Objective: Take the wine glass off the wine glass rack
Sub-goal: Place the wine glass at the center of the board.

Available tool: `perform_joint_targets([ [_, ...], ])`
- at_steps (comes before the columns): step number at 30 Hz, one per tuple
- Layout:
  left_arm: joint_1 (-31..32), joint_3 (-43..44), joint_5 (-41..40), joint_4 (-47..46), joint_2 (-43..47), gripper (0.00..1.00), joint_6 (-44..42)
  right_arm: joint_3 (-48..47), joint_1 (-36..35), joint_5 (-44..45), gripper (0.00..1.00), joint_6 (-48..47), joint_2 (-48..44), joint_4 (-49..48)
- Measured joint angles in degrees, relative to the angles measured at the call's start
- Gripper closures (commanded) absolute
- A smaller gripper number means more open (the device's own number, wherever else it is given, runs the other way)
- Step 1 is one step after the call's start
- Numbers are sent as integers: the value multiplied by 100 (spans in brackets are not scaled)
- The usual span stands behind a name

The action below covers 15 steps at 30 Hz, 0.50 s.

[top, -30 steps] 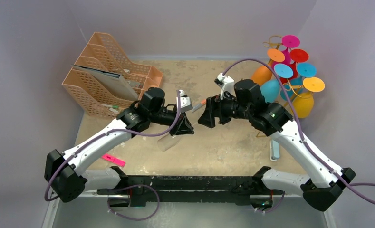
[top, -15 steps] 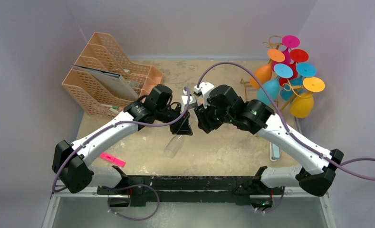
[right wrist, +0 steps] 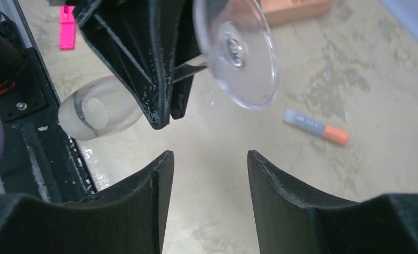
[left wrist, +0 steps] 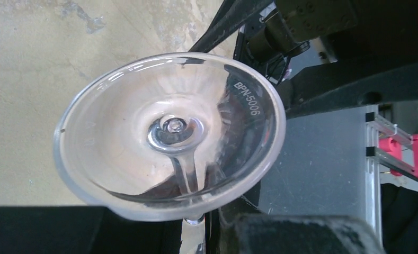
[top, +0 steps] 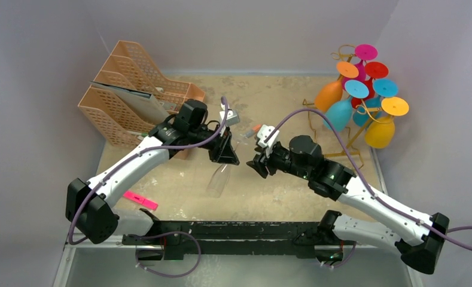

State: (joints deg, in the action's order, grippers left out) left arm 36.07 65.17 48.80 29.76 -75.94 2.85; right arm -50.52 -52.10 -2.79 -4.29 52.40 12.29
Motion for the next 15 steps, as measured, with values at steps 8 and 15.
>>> perform_joint_targets([
  [8,-127,0,632,9,0,100,149,483,0,-570,40,-1401,-149,-1357],
  [15,-170,52,782,70,9,100,160,396,4,-691,46,-2094,-37,-1416],
])
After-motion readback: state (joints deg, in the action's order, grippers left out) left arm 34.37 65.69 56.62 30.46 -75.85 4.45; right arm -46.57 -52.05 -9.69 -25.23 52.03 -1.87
